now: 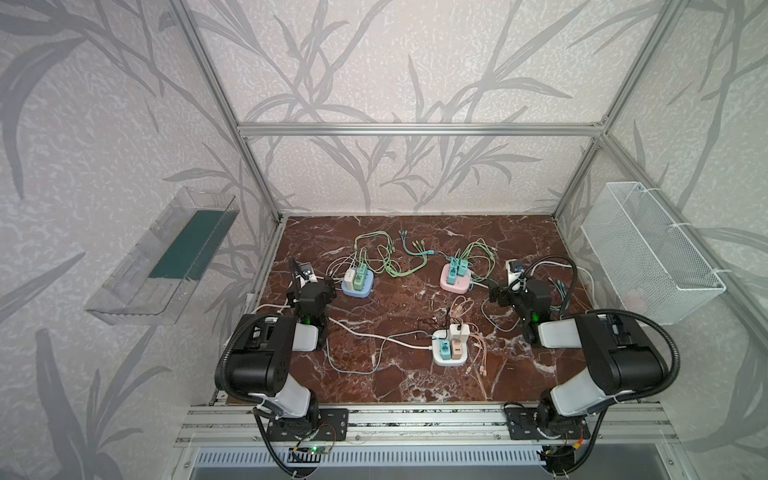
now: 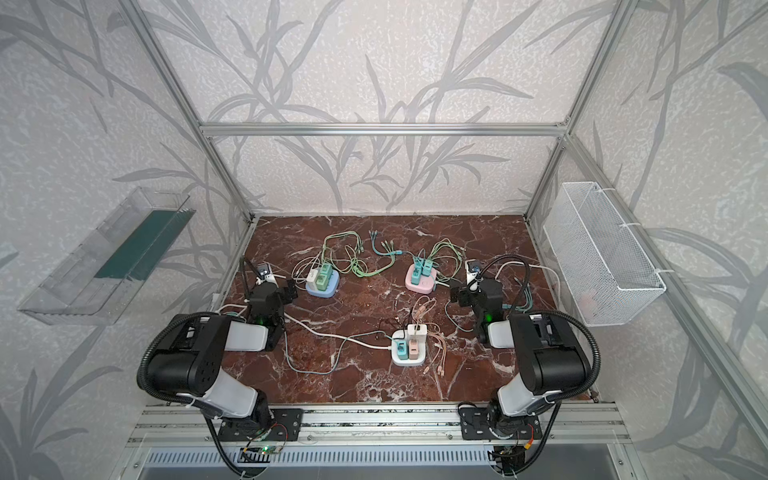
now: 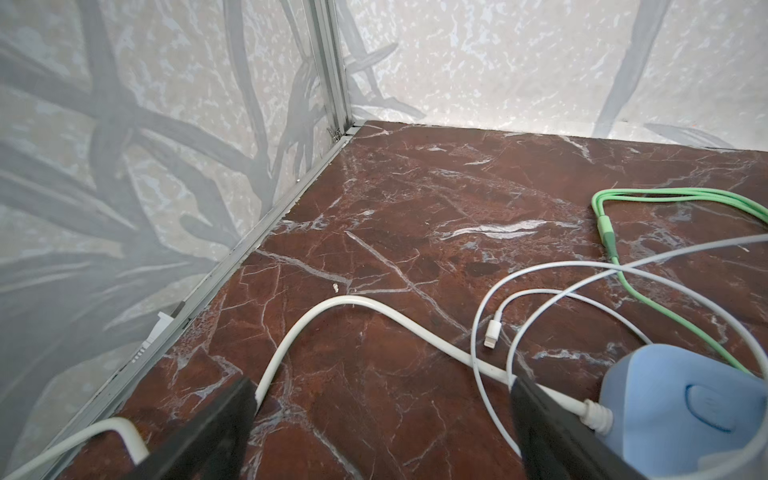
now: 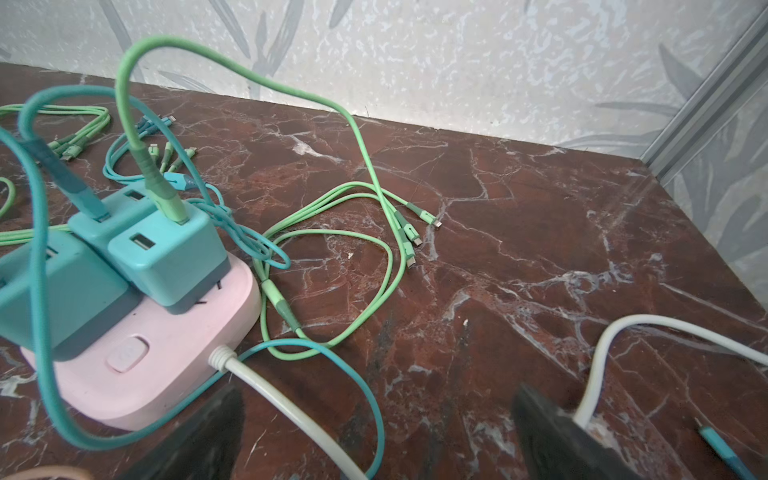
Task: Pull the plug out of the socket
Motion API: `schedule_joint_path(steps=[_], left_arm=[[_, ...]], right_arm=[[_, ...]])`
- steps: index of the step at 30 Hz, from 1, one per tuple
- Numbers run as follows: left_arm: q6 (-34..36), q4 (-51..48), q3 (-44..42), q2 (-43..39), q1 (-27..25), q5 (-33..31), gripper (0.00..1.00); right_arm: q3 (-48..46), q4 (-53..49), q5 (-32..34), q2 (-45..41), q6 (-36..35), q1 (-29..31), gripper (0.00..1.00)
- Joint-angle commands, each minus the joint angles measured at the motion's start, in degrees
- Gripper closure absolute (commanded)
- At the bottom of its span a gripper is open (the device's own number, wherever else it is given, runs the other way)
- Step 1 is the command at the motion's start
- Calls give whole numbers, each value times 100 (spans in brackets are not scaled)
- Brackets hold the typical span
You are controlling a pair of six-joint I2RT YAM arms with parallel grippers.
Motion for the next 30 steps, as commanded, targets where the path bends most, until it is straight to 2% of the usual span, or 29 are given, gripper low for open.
schedule_joint_path(steps=[1,24,26,28,30], left_arm=[[0,156,78,42,14,18,3],[36,180,91,19,13,21,1],[83,-464,256,-361,4,199,1],[93,-1817,752,-889,2,260,1],[-249,-3457,1431,-1345,2,94,1]], right_arm=[[-12,175,-3,13,26,1,1],[-29,227,-2,-3,54,-11,0],[85,-339,202,-395,139,-14,1],[569,-1911,341,-1012,360,-37,3],[971,-3066,327,-1473,425,-43,4]])
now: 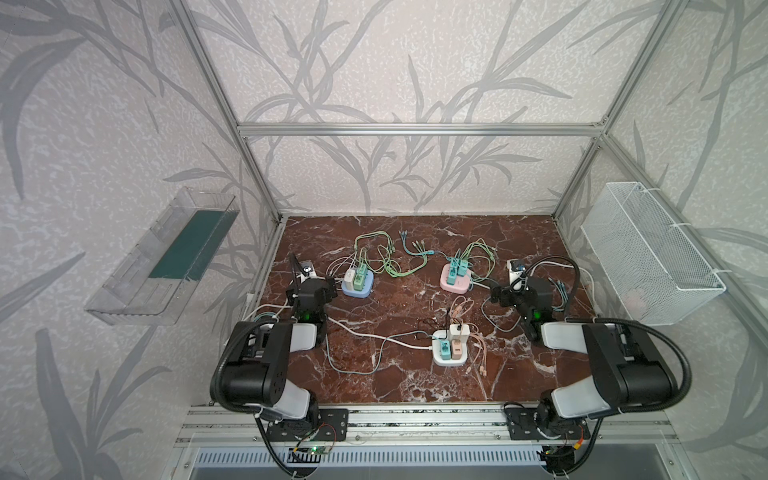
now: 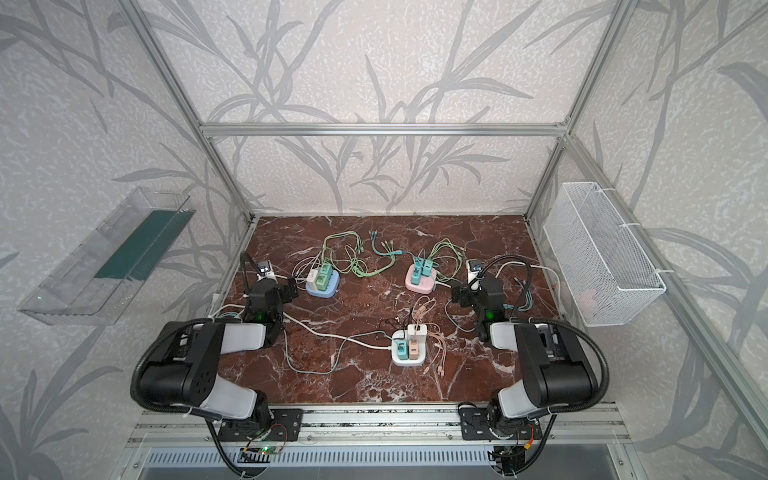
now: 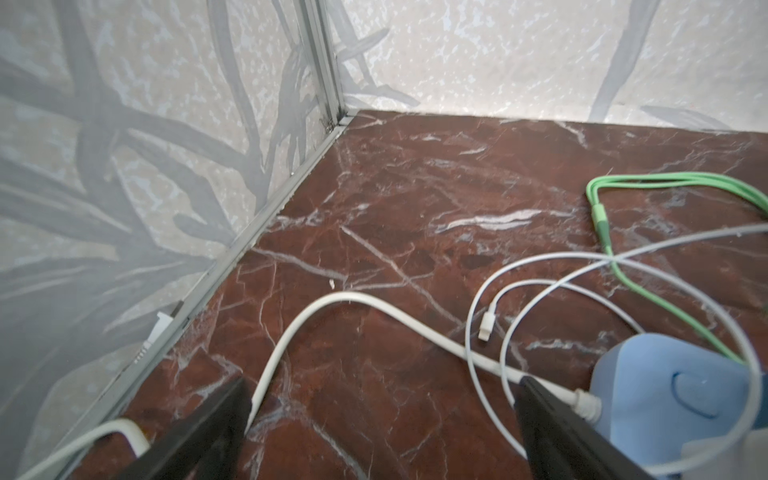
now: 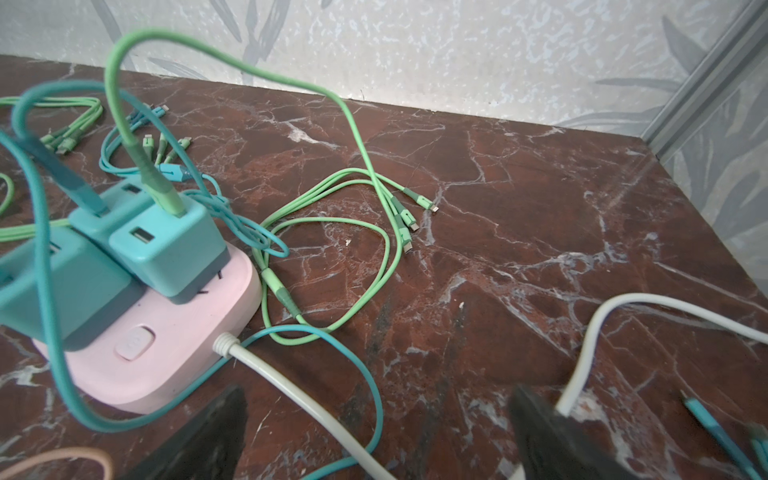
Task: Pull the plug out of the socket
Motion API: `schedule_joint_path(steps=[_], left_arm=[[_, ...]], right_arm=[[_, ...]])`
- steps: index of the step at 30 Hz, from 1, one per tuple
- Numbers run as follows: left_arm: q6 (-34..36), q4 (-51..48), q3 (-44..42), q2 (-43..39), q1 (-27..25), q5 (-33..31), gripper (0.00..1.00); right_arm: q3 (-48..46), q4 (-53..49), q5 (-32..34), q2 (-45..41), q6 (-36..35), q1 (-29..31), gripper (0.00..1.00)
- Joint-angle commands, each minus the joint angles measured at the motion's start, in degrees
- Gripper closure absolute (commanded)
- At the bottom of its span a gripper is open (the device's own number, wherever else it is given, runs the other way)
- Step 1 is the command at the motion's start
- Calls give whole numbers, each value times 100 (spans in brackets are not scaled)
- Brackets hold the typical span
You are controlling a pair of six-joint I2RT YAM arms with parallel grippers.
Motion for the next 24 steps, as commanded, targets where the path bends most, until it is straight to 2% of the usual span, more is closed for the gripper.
schedule_joint_path(steps=[1,2,4,8,11,13,16,22,24], left_arm=[[-386,-2409,1123,-790,3,-89,1],[-550,-2948,1381,-960,2,-79,1],[-567,-3466,1577,-1364,5,418,1],[-1097,-3424,1245,-2353,-94,895,1],[-1273,-3638,1072,-3020,-436,939,1],[-1227,-3853,1022,-3345,-906,789,1],[-1147,-4087,984,-3573,-1697,710,1],[-1251,-4208,754,-3668,-3116,426,1],[-1357,-4144,646,-3653,-3520,451,1]], right_arm=[[748,-1901,147,-825,276,-27,4],[880,-2261,131,-997,349,-34,4],[1040,-2902,93,-1365,592,-34,4],[1080,-3668,-500,-1980,1212,-25,7],[1065,-4201,-894,-2331,1824,3,12],[1049,-4573,-1111,-2515,2203,71,17],[948,-4999,-1102,-2786,2701,359,22],[619,-5758,-244,-3515,3322,1485,24],[494,-6013,-182,-3694,3524,1680,26]])
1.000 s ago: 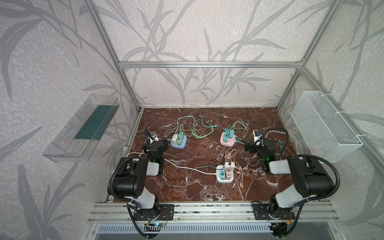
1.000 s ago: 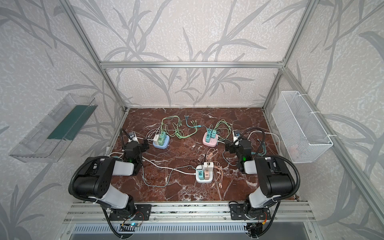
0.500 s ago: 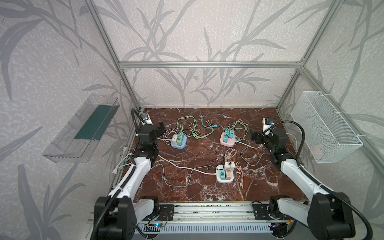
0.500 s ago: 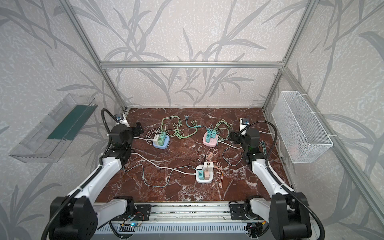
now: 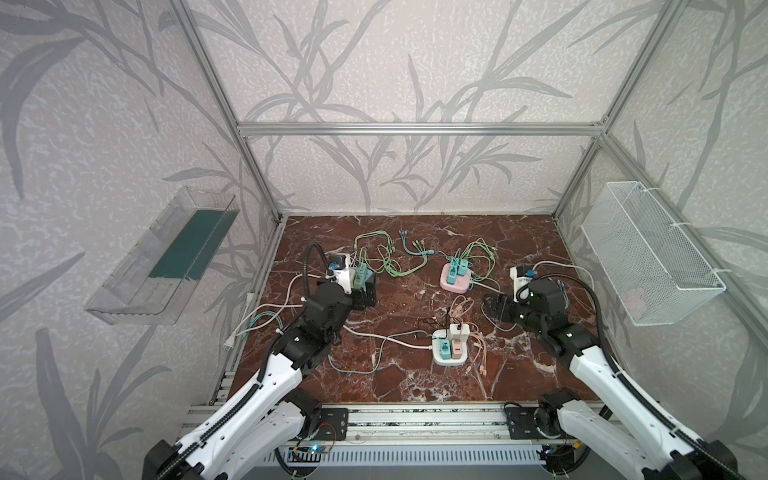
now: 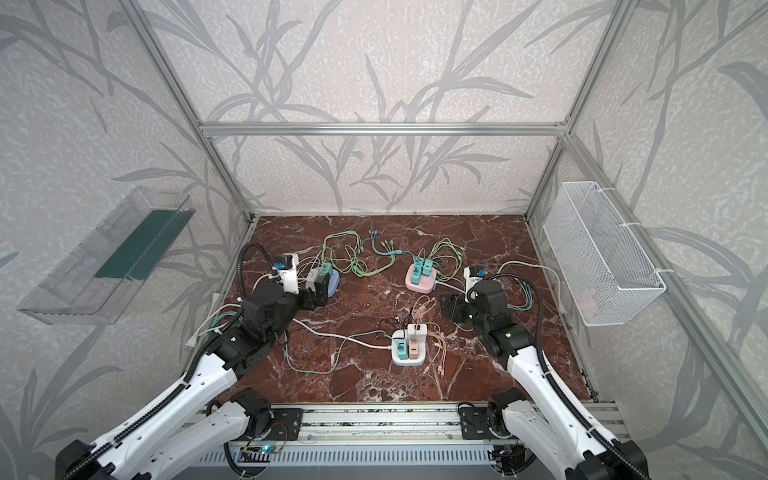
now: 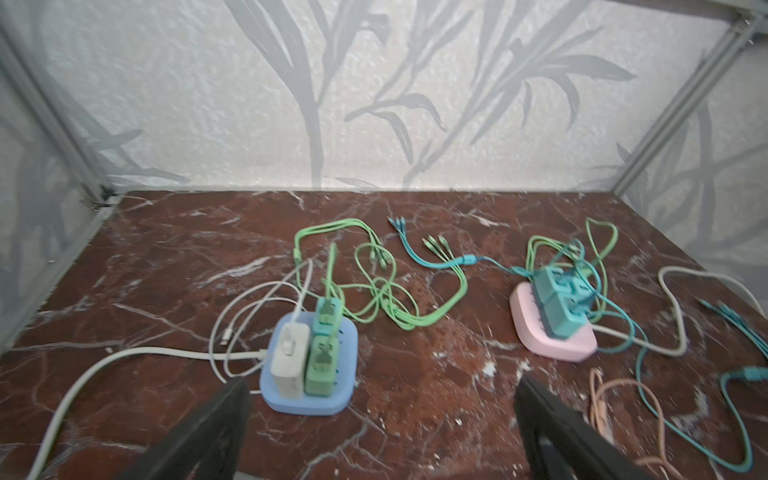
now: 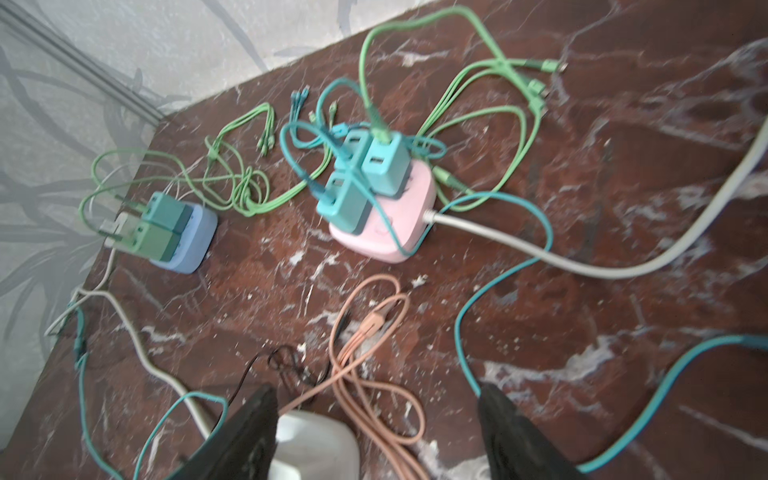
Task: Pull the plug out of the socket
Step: 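Reach both grippers toward the white power strip nearest the robot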
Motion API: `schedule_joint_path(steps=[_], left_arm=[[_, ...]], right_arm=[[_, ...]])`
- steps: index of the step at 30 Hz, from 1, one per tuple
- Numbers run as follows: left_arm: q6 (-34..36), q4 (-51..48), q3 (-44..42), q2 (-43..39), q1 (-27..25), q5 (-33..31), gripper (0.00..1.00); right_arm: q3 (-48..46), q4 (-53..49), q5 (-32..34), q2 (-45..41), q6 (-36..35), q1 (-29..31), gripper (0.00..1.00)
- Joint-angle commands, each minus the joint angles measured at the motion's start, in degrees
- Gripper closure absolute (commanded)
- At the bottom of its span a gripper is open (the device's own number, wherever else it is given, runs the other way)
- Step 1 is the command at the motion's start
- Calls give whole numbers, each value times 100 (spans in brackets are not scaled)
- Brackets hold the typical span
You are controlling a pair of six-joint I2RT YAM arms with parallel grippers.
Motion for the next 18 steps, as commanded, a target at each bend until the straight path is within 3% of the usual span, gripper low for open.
schedule_joint_path(steps=[1,10,18], left_arm=[[-230,-153,-186,-15,-579,-106,1],[-92,-81,-435,268,-2163,107,4],[553,-224,-355,372,-2492,1524,8]], right_arm=[[-236,-718,304,-283,620,247,27],[-714,-986,185,-369,1523,1157,40],[-1002,-588,399,-60,2046,1959,50]])
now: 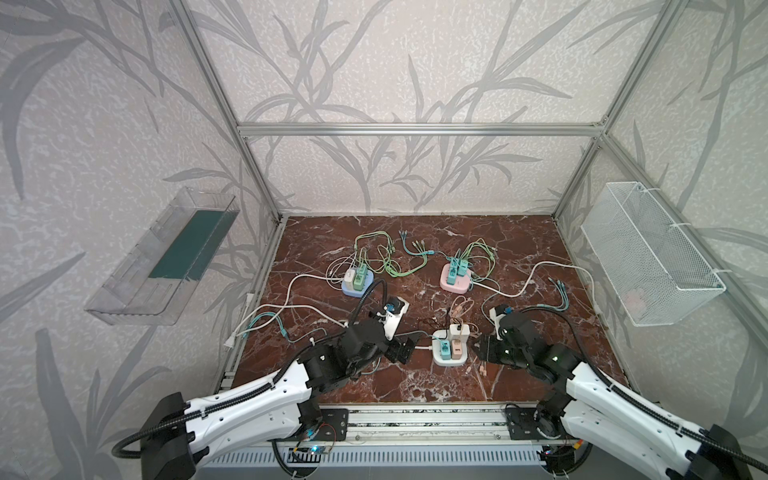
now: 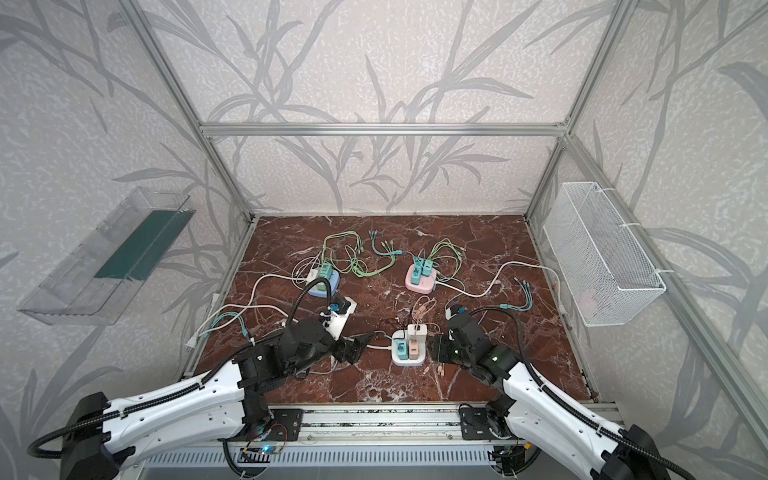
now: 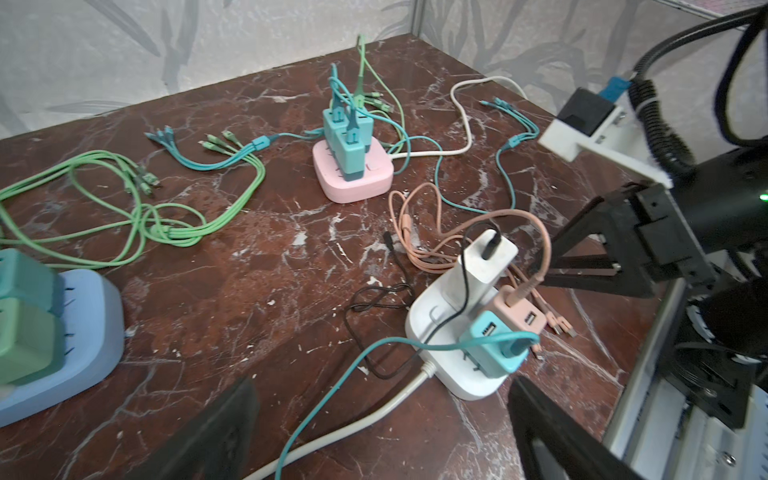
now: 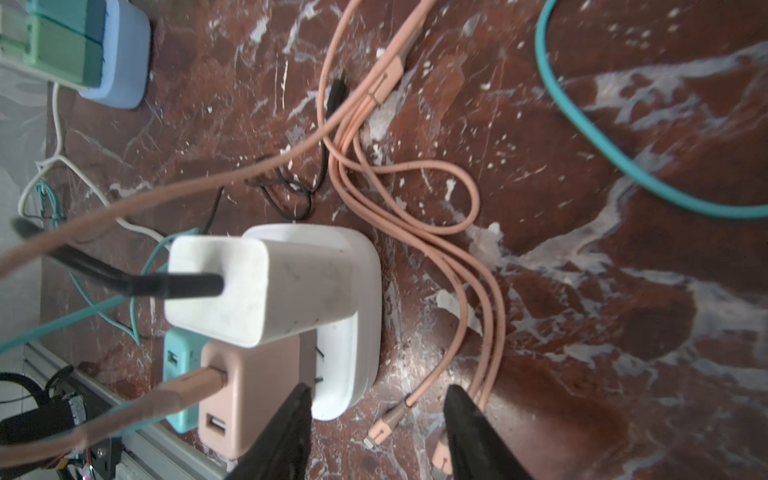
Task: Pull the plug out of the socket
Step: 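Reach both grippers toward the white power strip nearest the robot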
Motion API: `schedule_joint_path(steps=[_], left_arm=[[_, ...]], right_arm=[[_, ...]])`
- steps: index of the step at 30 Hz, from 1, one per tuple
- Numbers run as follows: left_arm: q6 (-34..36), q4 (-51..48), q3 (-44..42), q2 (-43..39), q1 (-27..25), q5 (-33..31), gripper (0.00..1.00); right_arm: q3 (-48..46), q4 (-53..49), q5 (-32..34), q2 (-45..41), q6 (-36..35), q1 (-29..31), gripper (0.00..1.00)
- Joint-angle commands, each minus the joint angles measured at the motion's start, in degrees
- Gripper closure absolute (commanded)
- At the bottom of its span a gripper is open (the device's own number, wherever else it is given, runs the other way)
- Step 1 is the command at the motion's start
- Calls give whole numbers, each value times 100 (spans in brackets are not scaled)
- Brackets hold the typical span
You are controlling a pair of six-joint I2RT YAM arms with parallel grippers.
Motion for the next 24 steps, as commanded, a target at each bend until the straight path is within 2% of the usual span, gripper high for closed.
schedule_joint_path(steps=[1,5,9,24], left_arm=[[417,-179,91,132,-84,831,9],[713,-381,209,454,-279,1138,13],[842,-83,217,870,-374,1331,31],[1534,824,654,2428,-446,1957,37]], right_arm=[[-72,233,183,139,327,165,51],[-126,525,69,348,370,188,53],[-133,943,-120,581,259,188,53],[6,1080,-171,1260,-83,97,53]])
